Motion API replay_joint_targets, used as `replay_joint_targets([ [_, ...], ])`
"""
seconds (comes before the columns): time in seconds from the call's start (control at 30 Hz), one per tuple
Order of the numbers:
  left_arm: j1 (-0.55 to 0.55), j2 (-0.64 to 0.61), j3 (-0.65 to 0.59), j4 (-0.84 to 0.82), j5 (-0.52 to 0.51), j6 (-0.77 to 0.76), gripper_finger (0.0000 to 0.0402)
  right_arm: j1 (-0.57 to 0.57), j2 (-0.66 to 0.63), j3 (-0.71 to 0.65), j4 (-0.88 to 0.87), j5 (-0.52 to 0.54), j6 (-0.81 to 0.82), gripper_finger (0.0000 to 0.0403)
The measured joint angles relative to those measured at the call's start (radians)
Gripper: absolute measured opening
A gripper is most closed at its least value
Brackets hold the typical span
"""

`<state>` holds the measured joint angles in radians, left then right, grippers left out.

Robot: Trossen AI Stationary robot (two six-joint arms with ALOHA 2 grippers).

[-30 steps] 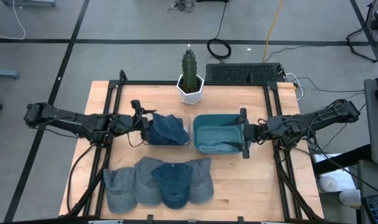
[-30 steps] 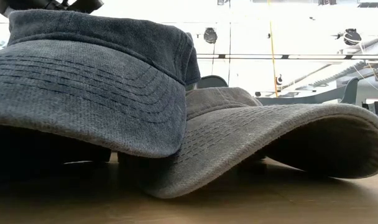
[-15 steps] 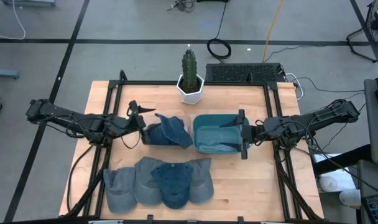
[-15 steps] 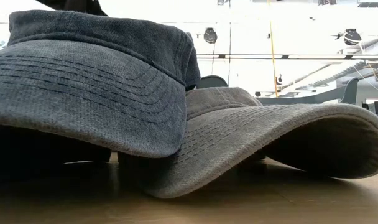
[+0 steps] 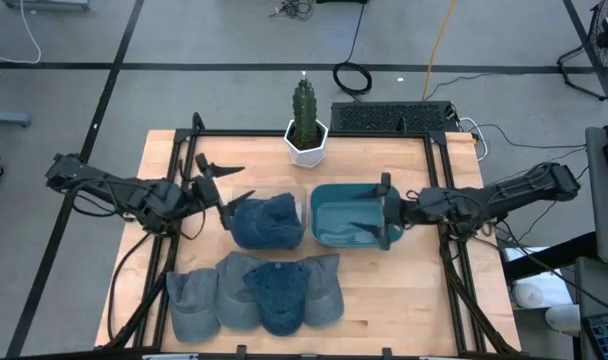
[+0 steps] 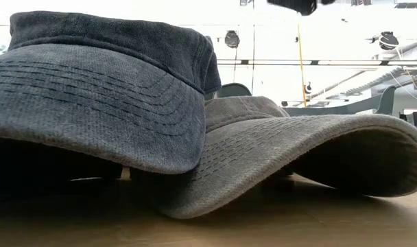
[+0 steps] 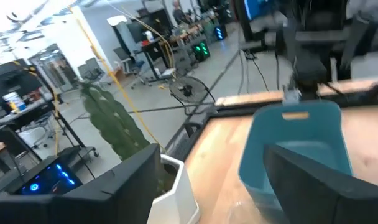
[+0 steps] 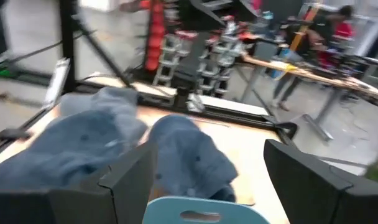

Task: Pick & Place hat
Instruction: Put the right blue cap into the transparent bin

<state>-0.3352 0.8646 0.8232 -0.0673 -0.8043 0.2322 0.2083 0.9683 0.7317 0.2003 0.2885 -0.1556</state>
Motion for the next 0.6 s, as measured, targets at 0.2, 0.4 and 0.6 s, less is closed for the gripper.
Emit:
replay_joint_targets([
  [0.2, -0.003, 0.000, 0.027, 0.075, -0.037, -0.002, 0.0267, -0.107, 0.185, 0.023, 0.033, -0.171, 0.034, 0.0281],
  [0.4, -0.003, 0.000, 0.027, 0.147, -0.057, 0.020, 0.0254, -0.111, 0.429, 0.164, -0.045, -0.212, -0.117, 0.0281],
  [0.6, -0.003, 0.000, 0.026, 0.179, -0.112, 0.019, 0.0256, -0.079, 0.605, 0.243, -0.090, -0.125, -0.332, 0.0281],
])
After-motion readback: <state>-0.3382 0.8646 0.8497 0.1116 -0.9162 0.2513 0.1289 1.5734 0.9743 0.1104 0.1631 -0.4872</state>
